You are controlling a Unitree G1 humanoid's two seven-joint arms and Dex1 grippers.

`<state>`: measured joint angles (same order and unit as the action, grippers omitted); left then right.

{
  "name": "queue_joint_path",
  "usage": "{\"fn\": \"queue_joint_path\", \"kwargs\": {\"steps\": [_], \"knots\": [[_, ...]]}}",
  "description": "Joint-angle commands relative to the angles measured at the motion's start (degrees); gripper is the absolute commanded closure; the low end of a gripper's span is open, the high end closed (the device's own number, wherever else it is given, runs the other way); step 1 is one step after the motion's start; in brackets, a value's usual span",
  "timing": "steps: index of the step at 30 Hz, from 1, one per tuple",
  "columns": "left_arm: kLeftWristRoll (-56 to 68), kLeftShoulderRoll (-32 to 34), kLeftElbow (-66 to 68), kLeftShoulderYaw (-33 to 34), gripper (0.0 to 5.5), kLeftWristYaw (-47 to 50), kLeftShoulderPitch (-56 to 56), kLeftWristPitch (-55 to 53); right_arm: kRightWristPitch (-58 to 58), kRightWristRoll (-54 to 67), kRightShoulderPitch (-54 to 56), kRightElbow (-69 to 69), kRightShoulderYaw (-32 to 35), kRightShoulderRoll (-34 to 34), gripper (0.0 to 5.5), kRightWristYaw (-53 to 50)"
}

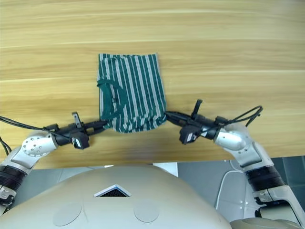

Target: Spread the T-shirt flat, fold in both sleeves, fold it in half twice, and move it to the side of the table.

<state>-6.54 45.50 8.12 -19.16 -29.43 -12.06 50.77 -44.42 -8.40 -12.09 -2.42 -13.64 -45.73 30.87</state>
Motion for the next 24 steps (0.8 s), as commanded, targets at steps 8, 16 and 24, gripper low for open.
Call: {"fn": "queue_joint_path", "kwargs": {"steps": [8,16,24], "knots": [[-11.17,-9.22,7.51,5.77,5.43,8.73,14.7,-10.72,8.48,-11.53,20.29,15.81,-0.11,12.75,5.48,-8.88],[-18.34,-13.08,23.11,3.58,5.43,12.45,28.99,-10.81,12.17,-16.93,29.67,28.11,-0.62,17.89,5.48,-16.49],[-21.83,-16.1,36.23,0.89,5.43,16.11,38.16,-8.81,12.23,-17.88,31.8,30.54,-0.63,18.87,5.21,-19.07]]}}
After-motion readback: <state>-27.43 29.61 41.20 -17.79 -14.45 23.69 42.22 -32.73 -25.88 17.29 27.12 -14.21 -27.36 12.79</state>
